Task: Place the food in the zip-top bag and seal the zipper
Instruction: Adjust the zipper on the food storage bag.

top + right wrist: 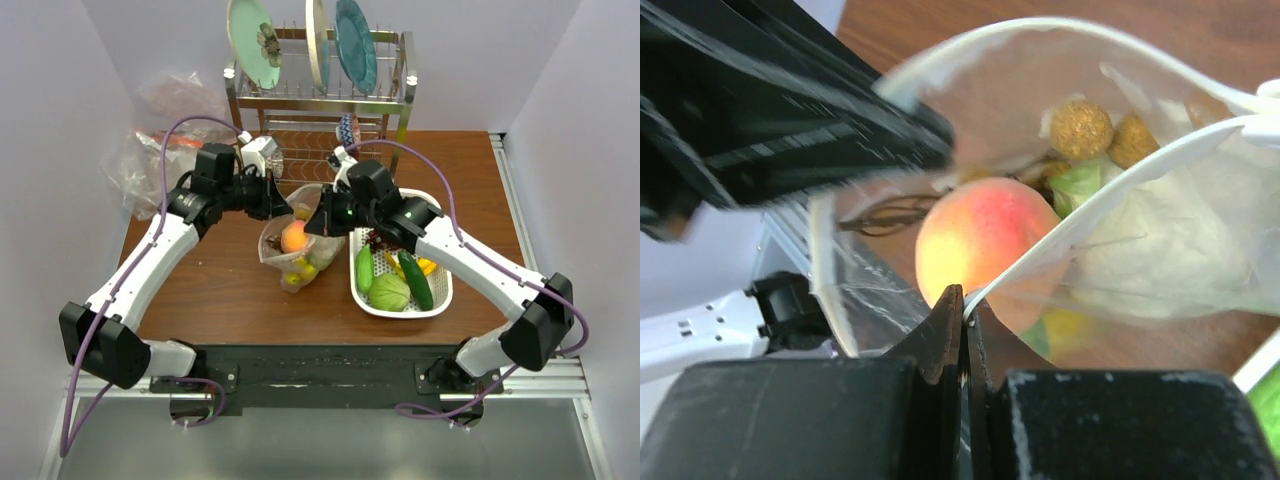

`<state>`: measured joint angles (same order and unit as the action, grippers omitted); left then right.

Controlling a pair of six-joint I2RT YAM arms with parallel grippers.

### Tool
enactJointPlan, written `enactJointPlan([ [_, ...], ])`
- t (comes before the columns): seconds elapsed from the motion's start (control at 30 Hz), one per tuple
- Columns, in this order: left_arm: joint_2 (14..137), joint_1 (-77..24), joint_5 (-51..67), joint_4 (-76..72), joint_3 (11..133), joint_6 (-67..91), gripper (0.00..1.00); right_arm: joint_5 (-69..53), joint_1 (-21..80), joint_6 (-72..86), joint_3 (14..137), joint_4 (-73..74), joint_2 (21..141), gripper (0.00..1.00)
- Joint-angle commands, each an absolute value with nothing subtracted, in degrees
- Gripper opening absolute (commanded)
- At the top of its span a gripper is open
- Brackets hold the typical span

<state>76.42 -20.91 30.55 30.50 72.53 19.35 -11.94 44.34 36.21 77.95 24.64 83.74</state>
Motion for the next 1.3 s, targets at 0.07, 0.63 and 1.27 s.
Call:
enactJointPlan([
  [0.07,76.55,-20.92,35.15,26.98,71.46,16.70,0.00,-12.04,44.65,42.27,68.66,11.88,77.09,0.08],
  [0.63,77.35,-26.54,41.22,20.83,65.65,16.17,0.00,-10.29,44.74,42.36,68.55,10.81,75.50,0.00],
  [1.27,75.50,-26.98,41.66,22.41,66.62,14.59,0.19,-3.34,44.74,48.16,66.27,11.78,74.36,0.00],
])
